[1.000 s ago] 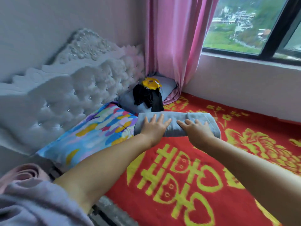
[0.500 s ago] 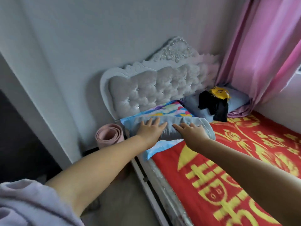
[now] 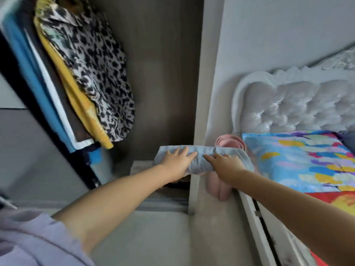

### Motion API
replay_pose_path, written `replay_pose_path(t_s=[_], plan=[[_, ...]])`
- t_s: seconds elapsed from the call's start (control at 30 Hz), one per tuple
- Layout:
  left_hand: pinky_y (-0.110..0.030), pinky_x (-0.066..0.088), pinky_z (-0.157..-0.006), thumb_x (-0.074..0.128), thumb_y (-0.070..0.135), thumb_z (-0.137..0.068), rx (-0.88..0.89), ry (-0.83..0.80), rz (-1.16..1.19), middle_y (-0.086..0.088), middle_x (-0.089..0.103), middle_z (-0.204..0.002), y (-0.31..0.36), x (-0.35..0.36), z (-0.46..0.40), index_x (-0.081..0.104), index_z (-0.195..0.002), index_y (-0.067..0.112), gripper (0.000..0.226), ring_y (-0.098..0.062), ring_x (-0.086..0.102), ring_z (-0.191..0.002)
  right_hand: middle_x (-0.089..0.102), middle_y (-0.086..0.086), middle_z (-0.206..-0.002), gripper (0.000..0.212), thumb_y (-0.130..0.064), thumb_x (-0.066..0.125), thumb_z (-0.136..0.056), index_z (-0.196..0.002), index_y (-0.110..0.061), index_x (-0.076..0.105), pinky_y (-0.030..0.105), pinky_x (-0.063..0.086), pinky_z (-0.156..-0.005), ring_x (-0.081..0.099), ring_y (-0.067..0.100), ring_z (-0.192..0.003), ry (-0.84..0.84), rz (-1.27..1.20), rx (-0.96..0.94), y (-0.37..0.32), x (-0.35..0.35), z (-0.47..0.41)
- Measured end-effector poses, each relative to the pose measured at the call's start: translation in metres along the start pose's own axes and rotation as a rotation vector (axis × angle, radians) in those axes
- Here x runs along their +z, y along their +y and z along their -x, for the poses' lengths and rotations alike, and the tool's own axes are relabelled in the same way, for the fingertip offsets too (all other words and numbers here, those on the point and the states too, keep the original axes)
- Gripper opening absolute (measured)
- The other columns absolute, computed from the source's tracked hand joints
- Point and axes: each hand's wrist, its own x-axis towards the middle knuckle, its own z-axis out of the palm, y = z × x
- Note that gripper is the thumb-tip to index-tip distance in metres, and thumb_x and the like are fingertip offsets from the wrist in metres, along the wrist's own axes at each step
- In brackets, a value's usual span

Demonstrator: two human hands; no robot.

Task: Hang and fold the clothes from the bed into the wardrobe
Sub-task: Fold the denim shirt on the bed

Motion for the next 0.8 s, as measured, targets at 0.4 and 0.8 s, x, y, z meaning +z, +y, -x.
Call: replay_pose_path(t_s=[0.4,0.8], plan=[[-0.049,0.04,-0.101,0.051,0.015,-0.093,-0.069,-0.111,0.137,-0.01,0.014,-0.156,-0.176,0.095,0.016,0.013,-0.152,0.026,0.072,-0.038,0.035,-0.133,0.063,-0.011,-0.116,0.036,-0.046,0.058,-0.086,-0.121,-0.041,0.049,0.03,0.052,-0.08,0.064,0.013,-0.1,-0.022,-0.077,-0.268,-0.151,0.006,-0.142],[-0.052,0.038,-0.103,0.054,0.011,-0.089,-0.118,-0.148,0.205,-0.014,0.018,-0.155,-0.285,0.136,-0.131,0.012,-0.152,0.028,0.077,-0.038,0.03,-0.137,0.036,0.004,-0.15,0.067,-0.022,0.049,-0.095,-0.152,-0.028,0.013,0.038,0.046,-0.091,0.045,0.028,-0.13,-0.155,-0.021,-0.35,-0.171,-0.008,-0.327]])
